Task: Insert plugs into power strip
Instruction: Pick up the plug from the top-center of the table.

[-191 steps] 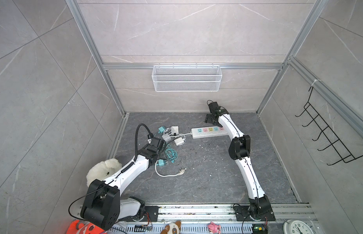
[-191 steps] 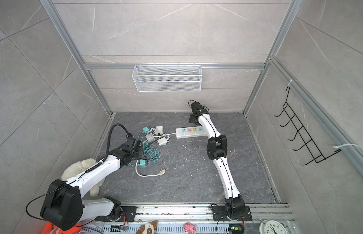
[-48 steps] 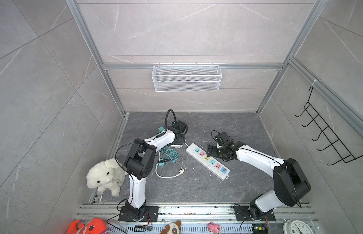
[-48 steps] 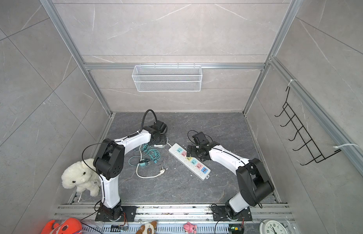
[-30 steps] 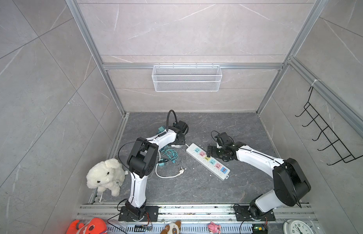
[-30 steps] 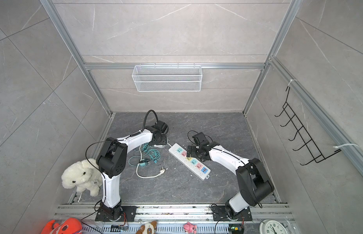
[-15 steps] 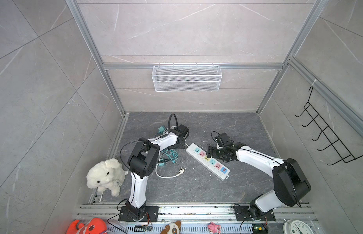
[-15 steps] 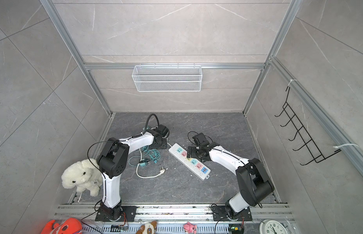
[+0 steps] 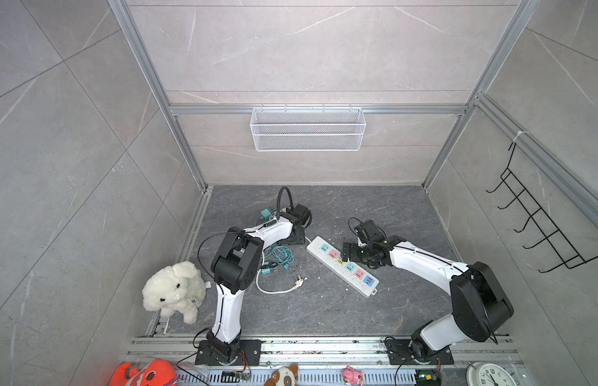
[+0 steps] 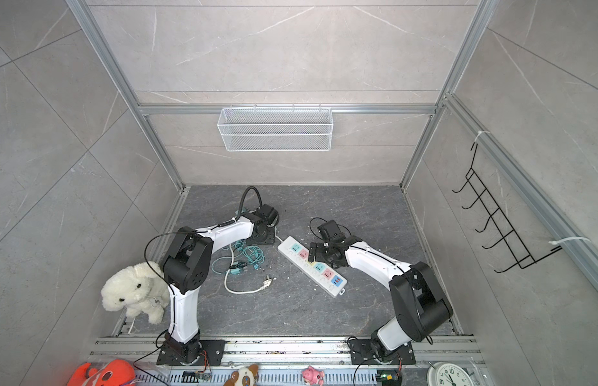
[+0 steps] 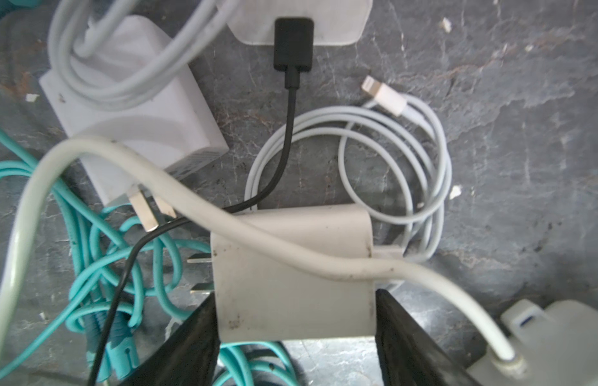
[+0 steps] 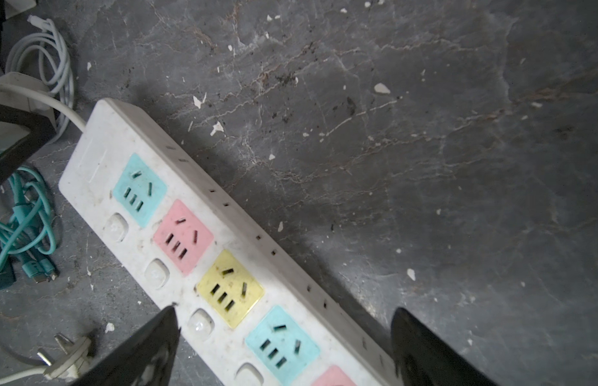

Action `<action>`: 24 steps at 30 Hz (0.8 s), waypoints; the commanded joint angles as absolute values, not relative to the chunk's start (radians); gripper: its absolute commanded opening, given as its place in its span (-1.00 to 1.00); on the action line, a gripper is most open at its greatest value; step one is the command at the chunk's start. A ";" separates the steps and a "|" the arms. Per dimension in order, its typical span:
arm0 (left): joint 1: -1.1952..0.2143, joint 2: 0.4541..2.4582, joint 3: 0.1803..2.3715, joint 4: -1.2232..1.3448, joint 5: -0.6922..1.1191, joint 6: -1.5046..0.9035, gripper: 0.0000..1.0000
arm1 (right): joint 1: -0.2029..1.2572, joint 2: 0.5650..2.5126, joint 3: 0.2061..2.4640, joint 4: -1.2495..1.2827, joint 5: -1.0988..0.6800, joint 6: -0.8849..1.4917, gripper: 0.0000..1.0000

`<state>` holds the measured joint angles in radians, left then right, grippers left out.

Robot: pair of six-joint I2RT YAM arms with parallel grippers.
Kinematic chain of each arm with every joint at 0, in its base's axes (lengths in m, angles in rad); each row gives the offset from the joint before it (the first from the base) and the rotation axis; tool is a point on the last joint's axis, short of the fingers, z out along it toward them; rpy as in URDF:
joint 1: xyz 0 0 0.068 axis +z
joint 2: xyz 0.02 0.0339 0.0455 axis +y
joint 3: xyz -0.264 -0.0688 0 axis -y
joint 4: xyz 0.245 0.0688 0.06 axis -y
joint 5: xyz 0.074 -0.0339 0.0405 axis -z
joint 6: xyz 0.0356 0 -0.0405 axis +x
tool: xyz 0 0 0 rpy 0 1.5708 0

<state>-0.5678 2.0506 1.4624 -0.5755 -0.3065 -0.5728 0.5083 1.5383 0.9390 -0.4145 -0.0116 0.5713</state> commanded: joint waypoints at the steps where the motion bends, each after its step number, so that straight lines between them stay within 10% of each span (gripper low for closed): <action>1: -0.565 2.063 1.485 -0.577 -0.308 -0.587 0.26 | 0.509 1.508 0.929 -0.419 -0.013 0.551 0.97; 11: -0.565 2.004 1.440 -0.648 -0.324 -0.597 -0.40 | 0.509 1.498 0.925 -0.423 -0.018 0.542 0.96; 24: -0.565 1.669 1.260 -0.919 -0.320 -0.570 -0.59 | 0.508 1.513 0.959 -0.404 -0.091 0.536 0.95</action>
